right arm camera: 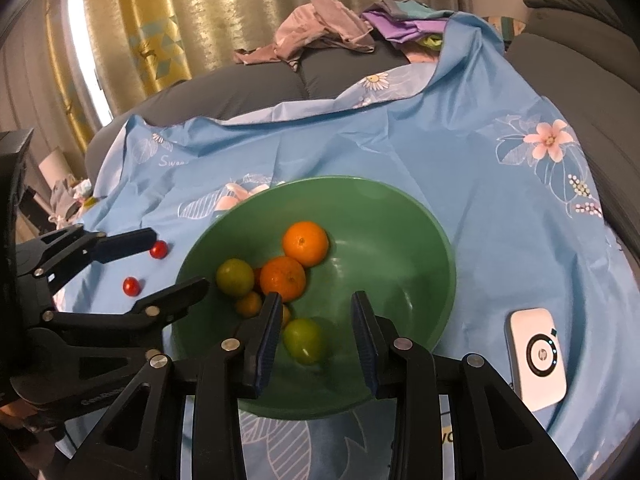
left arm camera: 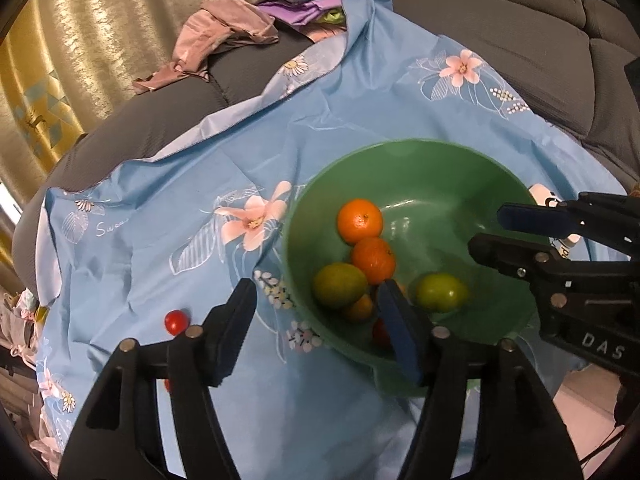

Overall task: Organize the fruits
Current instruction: 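Carry both fruits into the green bowl and open both tools, then withdraw both tools from the bowl toward the two cherry tomatoes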

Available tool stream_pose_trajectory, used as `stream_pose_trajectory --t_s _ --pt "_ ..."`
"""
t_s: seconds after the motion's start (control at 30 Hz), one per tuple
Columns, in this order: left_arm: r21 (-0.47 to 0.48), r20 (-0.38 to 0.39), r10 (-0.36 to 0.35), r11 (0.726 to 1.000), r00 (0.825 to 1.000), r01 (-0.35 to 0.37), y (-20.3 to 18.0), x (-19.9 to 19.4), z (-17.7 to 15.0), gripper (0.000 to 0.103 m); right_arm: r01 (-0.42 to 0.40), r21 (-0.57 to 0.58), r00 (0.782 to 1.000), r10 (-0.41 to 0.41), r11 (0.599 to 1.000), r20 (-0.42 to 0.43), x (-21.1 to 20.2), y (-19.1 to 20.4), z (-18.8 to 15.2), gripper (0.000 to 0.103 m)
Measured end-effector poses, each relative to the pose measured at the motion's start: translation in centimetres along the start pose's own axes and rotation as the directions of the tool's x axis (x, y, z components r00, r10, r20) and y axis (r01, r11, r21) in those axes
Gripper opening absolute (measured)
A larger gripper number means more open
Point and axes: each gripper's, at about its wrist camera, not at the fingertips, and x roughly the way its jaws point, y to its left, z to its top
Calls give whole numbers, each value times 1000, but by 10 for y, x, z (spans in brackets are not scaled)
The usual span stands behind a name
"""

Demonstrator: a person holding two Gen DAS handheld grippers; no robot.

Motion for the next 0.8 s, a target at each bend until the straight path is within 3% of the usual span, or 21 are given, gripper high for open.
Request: stream_pose_trajectory --t_s 0.37,0.8 --pt "-81 22 54 995 998 -52 25 -39 -22 88 -57 8 998 57 998 20 -22 16 -3 36" --pt "-207 -8 114 972 994 -113 67 -70 -71 92 -182 -90 983 183 979 0 -34 76 -5 36"
